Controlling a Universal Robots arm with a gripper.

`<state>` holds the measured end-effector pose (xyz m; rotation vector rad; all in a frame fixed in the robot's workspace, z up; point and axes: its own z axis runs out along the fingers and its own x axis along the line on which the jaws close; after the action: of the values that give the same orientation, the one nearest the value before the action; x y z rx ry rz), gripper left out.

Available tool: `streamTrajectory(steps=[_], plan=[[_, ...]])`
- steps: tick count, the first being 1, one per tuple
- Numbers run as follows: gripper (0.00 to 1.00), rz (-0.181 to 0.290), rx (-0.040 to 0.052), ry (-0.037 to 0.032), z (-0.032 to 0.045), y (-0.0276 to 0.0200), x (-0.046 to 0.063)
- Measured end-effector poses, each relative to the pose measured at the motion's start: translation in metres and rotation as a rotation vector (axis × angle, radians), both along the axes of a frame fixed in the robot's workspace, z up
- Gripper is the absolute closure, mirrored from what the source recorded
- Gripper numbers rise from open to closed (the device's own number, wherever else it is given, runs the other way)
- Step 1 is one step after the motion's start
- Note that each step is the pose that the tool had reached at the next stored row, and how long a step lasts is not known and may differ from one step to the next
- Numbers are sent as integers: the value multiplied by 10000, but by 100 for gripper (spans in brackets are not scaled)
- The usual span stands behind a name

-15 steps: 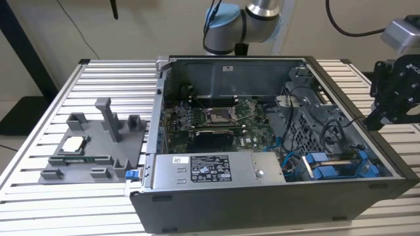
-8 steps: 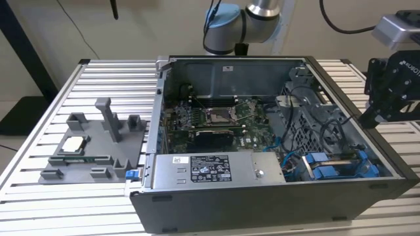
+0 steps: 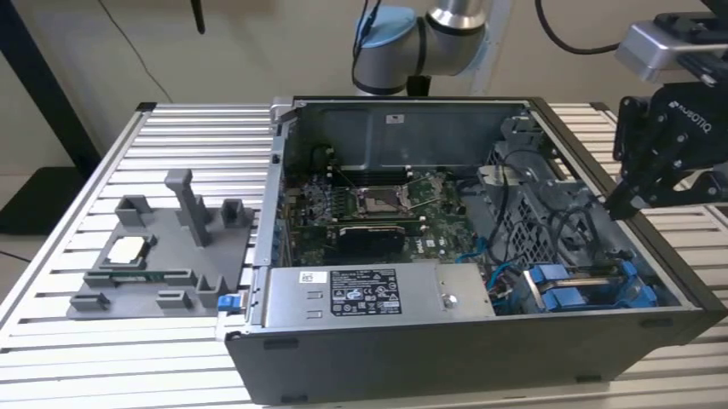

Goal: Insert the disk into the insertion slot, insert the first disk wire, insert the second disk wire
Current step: 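Insert the second disk wire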

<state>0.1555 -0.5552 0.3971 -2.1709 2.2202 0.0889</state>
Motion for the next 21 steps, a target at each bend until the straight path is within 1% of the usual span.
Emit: streamTrajectory(steps=[7,10,12,18,21], plan=[[84,0,1,-144,2,24,-213],[84,1,1,-220,2,26,-302],[84,0,2,-258,2,27,-343],[84,1,-1,-265,0,26,-350],[84,1,2,-265,-24,22,-350]])
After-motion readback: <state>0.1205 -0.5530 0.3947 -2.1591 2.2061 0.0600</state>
